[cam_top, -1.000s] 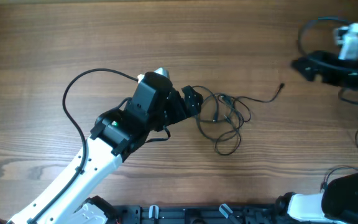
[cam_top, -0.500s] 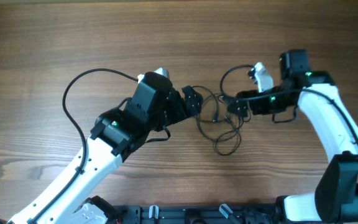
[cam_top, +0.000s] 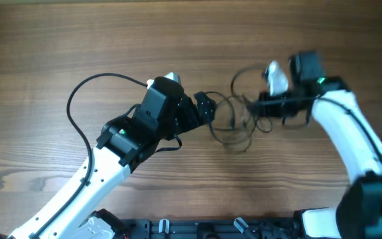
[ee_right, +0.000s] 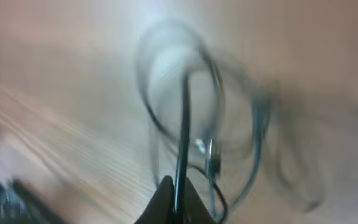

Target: Untangle cables

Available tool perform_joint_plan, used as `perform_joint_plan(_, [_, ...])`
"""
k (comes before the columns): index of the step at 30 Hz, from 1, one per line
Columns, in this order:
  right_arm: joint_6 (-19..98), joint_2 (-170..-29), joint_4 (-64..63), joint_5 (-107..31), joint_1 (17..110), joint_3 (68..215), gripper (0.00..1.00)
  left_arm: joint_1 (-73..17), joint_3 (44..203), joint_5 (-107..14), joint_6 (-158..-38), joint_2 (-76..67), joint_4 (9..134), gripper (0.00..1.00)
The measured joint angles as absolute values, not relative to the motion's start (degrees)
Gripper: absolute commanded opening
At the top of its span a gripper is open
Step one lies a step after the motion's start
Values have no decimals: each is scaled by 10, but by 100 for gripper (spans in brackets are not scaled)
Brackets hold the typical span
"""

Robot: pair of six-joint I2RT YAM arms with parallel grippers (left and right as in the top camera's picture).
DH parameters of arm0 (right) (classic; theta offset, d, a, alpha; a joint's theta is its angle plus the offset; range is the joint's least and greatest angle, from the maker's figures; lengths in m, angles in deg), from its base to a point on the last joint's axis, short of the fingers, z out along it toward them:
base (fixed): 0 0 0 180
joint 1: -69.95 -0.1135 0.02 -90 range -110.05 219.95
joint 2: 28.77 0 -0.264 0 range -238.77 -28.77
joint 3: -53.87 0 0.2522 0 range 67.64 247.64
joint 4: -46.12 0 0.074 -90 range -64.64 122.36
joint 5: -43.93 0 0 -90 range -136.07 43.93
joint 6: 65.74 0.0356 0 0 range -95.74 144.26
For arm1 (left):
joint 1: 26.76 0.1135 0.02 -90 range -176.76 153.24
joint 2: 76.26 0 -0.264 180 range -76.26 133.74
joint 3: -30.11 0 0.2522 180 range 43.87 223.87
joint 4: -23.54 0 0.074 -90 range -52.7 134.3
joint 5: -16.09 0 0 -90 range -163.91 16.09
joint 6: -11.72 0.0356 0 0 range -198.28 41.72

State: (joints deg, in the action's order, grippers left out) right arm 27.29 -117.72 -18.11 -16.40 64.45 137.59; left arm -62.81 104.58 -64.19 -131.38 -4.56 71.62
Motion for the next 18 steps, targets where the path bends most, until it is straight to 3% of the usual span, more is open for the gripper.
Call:
perform_joint_plan(5, [287,-1103,-163,-166,645,1681,4,-628,1046,-642,-1314,-46,716,100])
perform_joint_plan(8, [315,-1076,-107,-167,644,1777,4,-628,1046,-642,-1314,-46,716,100])
perform_joint_plan(18, [360,-1081,-74,-168,644,1796,4,-628,1046,-642,-1314,-46,716,100])
